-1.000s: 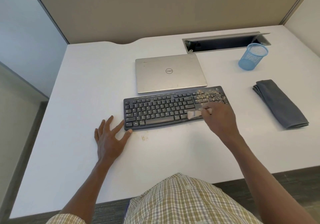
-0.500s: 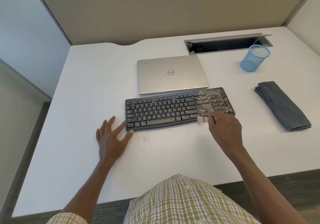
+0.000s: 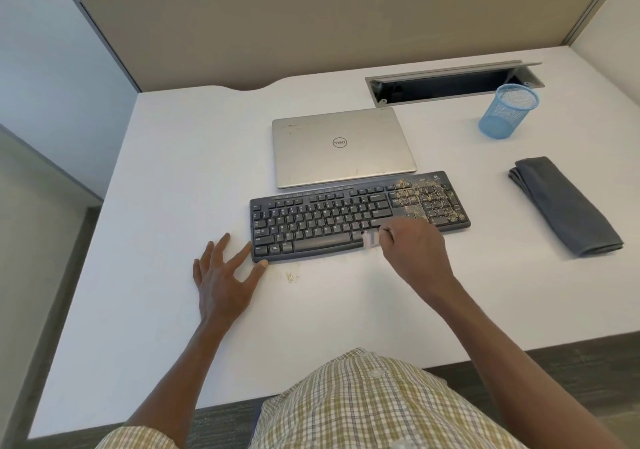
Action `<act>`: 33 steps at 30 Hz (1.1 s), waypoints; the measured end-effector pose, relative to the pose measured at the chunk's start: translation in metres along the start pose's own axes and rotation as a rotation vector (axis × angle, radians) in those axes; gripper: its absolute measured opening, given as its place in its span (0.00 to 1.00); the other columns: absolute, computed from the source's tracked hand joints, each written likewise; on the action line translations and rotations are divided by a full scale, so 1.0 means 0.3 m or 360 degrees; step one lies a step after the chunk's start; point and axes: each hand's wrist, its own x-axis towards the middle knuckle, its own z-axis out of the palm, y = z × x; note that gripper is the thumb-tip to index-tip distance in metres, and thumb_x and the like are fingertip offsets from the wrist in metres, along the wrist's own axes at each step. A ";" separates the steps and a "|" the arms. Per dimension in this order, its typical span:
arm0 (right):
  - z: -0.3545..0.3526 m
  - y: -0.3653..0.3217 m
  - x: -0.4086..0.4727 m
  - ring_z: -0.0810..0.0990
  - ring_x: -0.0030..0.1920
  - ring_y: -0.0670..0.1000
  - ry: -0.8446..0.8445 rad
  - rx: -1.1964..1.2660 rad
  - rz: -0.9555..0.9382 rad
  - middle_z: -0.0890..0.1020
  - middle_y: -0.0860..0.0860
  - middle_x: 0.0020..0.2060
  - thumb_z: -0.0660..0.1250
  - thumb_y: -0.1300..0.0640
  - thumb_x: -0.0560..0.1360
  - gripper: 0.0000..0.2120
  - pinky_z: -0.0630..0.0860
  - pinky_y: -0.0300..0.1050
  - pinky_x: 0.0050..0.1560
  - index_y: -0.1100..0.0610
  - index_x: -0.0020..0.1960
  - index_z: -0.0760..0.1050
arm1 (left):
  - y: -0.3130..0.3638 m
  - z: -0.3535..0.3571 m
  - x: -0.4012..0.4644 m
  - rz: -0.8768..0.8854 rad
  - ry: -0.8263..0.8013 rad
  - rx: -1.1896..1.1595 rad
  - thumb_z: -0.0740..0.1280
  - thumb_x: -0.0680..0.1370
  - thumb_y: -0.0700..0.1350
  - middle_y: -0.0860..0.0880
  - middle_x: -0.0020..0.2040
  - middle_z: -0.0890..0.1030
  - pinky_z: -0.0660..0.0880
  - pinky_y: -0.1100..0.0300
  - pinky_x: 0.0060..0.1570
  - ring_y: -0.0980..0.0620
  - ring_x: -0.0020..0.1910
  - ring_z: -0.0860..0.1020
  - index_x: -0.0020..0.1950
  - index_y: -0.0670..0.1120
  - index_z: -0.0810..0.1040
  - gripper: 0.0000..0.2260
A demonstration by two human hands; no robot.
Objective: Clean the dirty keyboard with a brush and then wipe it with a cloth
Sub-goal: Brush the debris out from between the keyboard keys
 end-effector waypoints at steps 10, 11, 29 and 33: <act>-0.016 -0.028 0.031 0.69 0.27 0.53 -0.0085 -0.0073 -0.0056 0.71 0.50 0.26 0.61 0.60 0.76 0.13 0.56 0.40 0.26 0.54 0.33 0.67 | -0.001 -0.001 0.001 0.0016 0.0017 -0.0001 0.69 0.77 0.63 0.49 0.80 0.65 0.48 0.42 0.79 0.46 0.81 0.55 0.70 0.59 0.78 0.22; -0.019 -0.029 0.027 0.68 0.27 0.52 -0.0083 -0.0103 -0.0048 0.72 0.50 0.26 0.60 0.60 0.77 0.13 0.56 0.40 0.26 0.54 0.34 0.68 | -0.001 0.002 -0.001 0.0018 0.0015 -0.0005 0.68 0.77 0.63 0.49 0.80 0.64 0.49 0.42 0.79 0.46 0.81 0.55 0.70 0.59 0.78 0.22; -0.012 0.115 -0.024 0.79 0.36 0.57 0.0021 -0.0095 0.0388 0.82 0.55 0.36 0.61 0.57 0.77 0.10 0.66 0.42 0.33 0.56 0.44 0.81 | -0.010 0.004 0.001 0.0020 0.0012 -0.0019 0.63 0.74 0.69 0.50 0.80 0.64 0.49 0.42 0.79 0.46 0.80 0.55 0.70 0.60 0.78 0.26; -0.047 0.084 -0.004 0.77 0.33 0.58 0.0160 -0.0073 0.0332 0.81 0.55 0.31 0.62 0.59 0.78 0.10 0.64 0.42 0.32 0.57 0.41 0.80 | -0.007 0.004 0.001 0.0015 0.0015 -0.0007 0.61 0.73 0.70 0.49 0.79 0.65 0.49 0.44 0.79 0.46 0.80 0.55 0.69 0.59 0.78 0.28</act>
